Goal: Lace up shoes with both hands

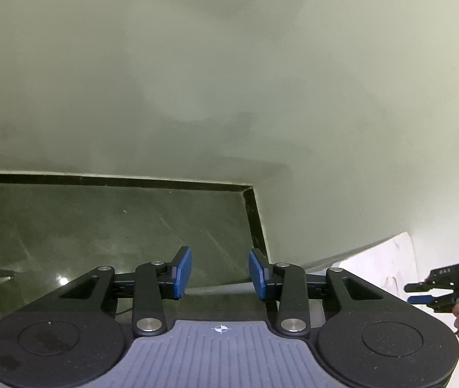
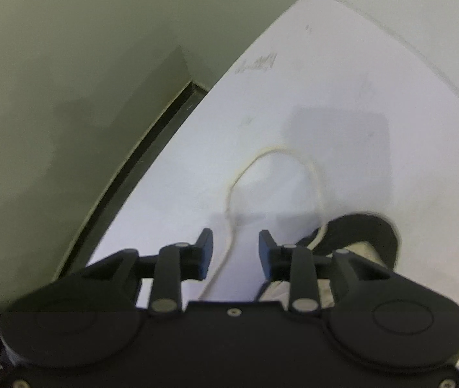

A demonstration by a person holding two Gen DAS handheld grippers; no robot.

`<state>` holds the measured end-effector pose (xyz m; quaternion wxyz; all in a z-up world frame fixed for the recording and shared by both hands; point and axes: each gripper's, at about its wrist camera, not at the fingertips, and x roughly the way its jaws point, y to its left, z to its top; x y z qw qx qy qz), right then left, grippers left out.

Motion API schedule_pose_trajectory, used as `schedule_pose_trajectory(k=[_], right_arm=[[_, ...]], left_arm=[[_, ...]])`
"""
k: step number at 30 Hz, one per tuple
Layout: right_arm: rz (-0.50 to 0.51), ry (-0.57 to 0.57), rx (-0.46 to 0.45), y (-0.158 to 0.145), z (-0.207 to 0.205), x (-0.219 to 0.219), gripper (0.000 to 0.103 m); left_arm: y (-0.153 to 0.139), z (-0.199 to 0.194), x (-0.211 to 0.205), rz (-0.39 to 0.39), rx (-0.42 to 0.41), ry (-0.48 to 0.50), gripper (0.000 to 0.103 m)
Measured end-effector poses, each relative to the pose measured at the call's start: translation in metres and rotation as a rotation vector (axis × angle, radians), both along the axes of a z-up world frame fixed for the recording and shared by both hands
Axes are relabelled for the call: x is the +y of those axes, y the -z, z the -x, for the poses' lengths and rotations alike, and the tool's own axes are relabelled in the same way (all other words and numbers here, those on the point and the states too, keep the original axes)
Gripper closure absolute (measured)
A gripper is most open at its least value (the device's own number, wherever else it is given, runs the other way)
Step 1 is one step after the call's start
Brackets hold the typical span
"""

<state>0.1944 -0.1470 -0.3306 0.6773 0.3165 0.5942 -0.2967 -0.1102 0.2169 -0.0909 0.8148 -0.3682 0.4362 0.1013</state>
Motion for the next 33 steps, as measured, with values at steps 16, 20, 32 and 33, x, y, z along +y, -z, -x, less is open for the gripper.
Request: schedule_pose_trajectory(k=[16, 20, 32, 33], right_arm=[[0.027, -0.144, 0.150, 0.053, -0.030, 0.062, 0.102], [0.009, -0.102, 0.033, 0.033, -0.017, 0.040, 0.103], [-0.230, 0.179, -0.588, -0.098, 0.157, -0.086, 0.103], [-0.243, 0.183, -0.605, -0.097, 0.170, -0.088, 0.103]], left_arm=[[-0.012, -0.030, -0.031, 0.024, -0.008, 0.139, 0.070], [-0.027, -0.051, -0.058, 0.040, -0.051, 0.273, 0.068], [-0.064, -0.132, -0.204, 0.307, -0.107, 0.667, 0.056], [-0.062, -0.139, -0.216, 0.321, -0.091, 0.693, 0.055]])
